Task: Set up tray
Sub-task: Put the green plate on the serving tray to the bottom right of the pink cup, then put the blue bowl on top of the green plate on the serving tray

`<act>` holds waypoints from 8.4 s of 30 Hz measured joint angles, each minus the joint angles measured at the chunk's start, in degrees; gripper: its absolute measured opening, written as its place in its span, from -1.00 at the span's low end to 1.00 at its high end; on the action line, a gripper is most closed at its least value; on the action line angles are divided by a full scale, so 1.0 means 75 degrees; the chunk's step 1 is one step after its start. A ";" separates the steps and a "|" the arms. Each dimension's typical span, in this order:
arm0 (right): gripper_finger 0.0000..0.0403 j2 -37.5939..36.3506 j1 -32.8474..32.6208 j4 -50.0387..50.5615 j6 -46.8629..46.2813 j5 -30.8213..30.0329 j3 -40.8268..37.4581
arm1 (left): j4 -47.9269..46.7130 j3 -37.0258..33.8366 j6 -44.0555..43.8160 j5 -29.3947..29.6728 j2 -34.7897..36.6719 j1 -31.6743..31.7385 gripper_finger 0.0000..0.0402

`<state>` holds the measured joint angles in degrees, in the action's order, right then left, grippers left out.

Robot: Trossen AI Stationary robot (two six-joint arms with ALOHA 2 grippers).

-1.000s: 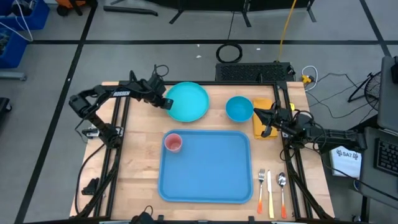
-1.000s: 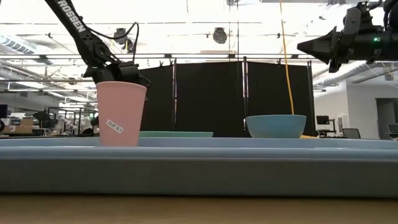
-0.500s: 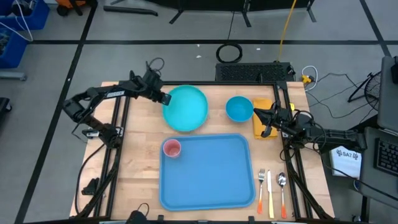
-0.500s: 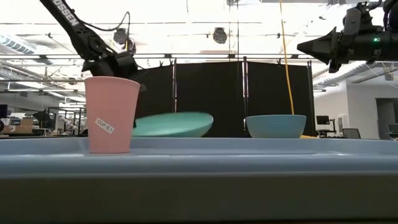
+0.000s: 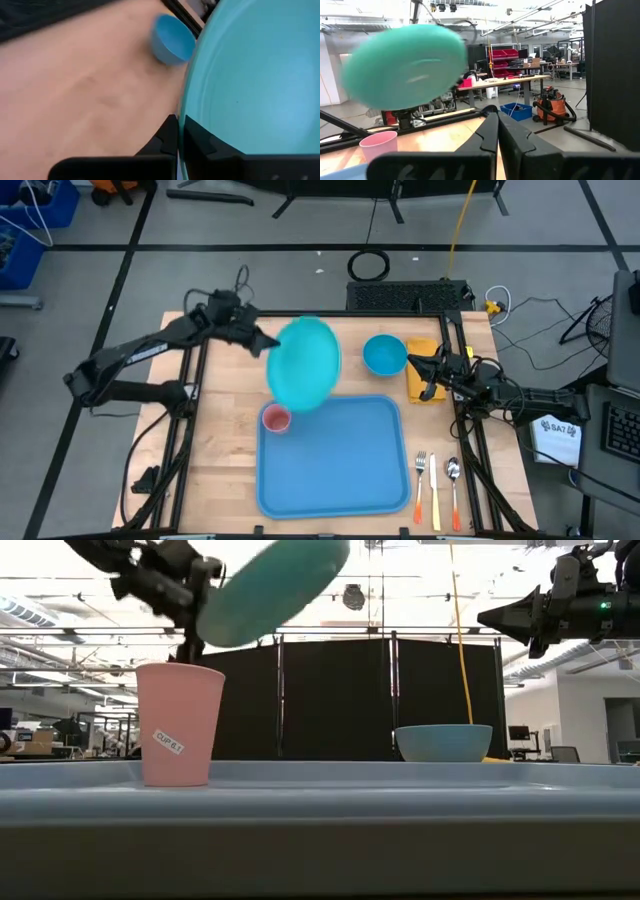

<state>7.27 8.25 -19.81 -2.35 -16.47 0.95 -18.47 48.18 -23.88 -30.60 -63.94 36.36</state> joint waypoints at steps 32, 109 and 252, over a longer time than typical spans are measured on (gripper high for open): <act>-0.99 -0.0002 0.0000 -0.0004 -0.0427 0.0017 0.0000 | 0.1271 -0.0009 -0.3803 0.4364 -0.3004 -0.7250 -0.96; -0.99 0.0143 -0.0012 -0.0003 -0.0407 0.0037 -0.0002 | -0.3292 0.3704 -0.0692 0.4111 -0.5453 -0.6379 -0.96; -0.99 0.0329 -0.0015 0.0411 -0.1023 0.0044 0.0000 | 0.2398 -0.0312 0.2500 0.5653 -0.0687 -0.6841 -0.78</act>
<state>9.74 8.14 -16.73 -10.02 -16.14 0.95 -0.49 45.84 -5.13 11.80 -69.09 -14.95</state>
